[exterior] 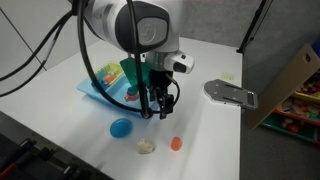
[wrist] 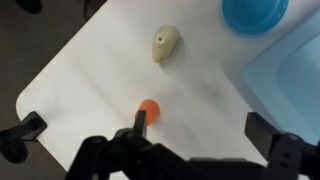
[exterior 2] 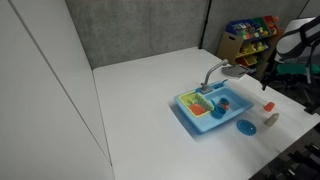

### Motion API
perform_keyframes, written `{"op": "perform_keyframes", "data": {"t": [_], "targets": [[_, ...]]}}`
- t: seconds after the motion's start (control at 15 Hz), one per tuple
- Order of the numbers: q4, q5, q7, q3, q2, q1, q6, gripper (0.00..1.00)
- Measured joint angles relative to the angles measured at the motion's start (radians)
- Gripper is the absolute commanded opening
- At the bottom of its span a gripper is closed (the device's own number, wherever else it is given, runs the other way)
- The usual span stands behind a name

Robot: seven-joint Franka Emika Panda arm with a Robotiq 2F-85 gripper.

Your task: Stack the orange cup on the blue cup in the sink

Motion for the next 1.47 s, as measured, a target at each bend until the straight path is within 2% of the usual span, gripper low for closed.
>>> {"op": "perform_keyframes", "data": {"t": [0.33, 0.8, 1.47], "targets": [[0.008, 0.006, 0.002, -0.001, 0.006, 0.001, 0.002, 1.0], [-0.005, 0.017, 0.008, -0.035, 0.027, -0.01, 0.144, 1.0], [-0.021, 0.027, 0.043, -0.09, 0.133, -0.024, 0.278, 1.0]]}}
